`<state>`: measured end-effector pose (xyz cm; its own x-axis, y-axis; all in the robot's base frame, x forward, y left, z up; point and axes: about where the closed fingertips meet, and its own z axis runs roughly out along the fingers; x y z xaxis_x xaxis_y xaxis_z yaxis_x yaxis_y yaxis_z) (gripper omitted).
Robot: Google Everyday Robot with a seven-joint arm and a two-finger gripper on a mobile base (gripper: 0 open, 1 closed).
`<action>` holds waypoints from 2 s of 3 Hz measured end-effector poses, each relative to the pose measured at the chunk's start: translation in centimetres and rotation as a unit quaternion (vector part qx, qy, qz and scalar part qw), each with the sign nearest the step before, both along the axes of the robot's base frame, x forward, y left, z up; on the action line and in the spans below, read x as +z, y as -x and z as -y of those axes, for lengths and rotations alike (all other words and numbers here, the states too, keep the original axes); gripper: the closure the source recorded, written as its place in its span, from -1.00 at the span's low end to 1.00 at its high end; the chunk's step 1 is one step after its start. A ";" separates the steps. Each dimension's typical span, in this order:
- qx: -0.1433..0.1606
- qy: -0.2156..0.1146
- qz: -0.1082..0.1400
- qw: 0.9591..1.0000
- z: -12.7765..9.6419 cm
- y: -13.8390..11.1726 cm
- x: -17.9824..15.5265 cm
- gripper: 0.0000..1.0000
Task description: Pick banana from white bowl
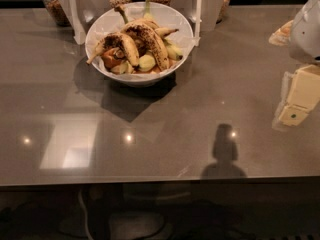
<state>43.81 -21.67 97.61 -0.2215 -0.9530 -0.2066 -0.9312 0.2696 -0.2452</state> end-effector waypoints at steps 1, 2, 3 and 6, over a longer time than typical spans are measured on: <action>0.000 0.000 0.000 1.000 0.0 0.0 0.0 -1.00; 0.004 -0.022 0.012 1.000 -1.0 -1.2 0.6 -1.00; -0.002 -0.056 0.031 0.998 -2.4 -3.7 1.3 -1.00; -0.005 -0.131 0.093 0.987 -9.8 -13.7 3.7 -1.00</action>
Offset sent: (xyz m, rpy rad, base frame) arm 0.0265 0.0196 0.0077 0.0966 -0.0301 0.0198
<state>57.46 -11.82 101.35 -0.1661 -0.8598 -0.4829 -0.8736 0.3555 -0.3324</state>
